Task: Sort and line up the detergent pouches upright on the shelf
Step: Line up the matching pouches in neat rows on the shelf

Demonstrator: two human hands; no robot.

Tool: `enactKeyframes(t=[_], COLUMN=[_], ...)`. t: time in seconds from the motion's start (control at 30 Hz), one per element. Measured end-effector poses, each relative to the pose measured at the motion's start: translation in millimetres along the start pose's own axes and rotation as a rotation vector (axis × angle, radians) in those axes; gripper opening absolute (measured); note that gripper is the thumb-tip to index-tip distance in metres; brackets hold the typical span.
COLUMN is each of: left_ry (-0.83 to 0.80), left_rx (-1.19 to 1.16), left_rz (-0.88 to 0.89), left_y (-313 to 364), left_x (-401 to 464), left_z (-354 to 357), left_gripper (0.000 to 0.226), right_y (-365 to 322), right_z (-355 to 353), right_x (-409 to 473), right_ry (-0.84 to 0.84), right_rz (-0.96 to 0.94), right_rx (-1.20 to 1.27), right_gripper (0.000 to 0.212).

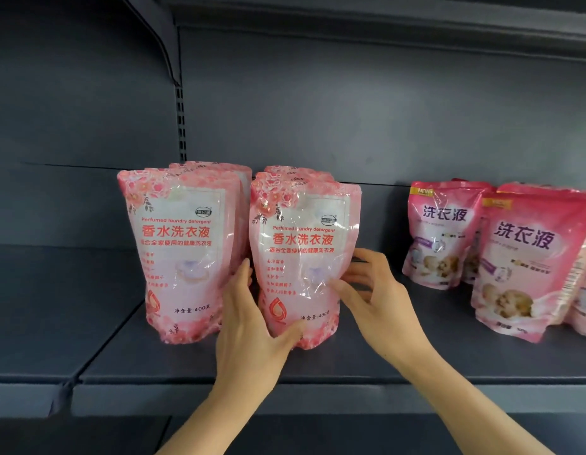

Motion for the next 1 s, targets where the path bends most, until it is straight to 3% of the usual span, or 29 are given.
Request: enactKeyframes(t=[0.13, 0.3, 0.6, 0.83, 1.0], left_ry=[0.084, -0.002, -0.292, -0.357, -0.364], left_rx=[0.221, 0.176, 0.101, 0.077, 0.007], left_rz=[0.25, 0.477, 0.473, 0.43, 0.284], left_y=[18, 48, 107, 160, 200], left_x=[-13, -16, -16, -6, 15], left_z=[-8, -2, 56, 136, 207], left_gripper=[0.099, 0.071, 0.059, 0.062, 0.084], right_y=[-1, 1, 25, 72, 116], right_z=[-19, -51, -145, -239, -304], right_x=[-19, -48, -91, -108, -102], right_ry=[0.06, 0.116, 0.317, 0.502, 0.604], right_rz=[-0.017, 0.009, 0.157, 0.177, 0.168], right_rx=[-0.28, -0.517, -0.552, -0.443, -0.352], right_gripper=[0.046, 0.033, 0.03, 0.047, 0.07])
Point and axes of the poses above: each hand's wrist, its own x-axis towards the middle knuckle, its own z-axis out of the palm, y = z × x, the point moved 1 cm from there along x, towards the middle knuckle, and after that the axes turned 11 degrees about -y, right-handed, at the moved point
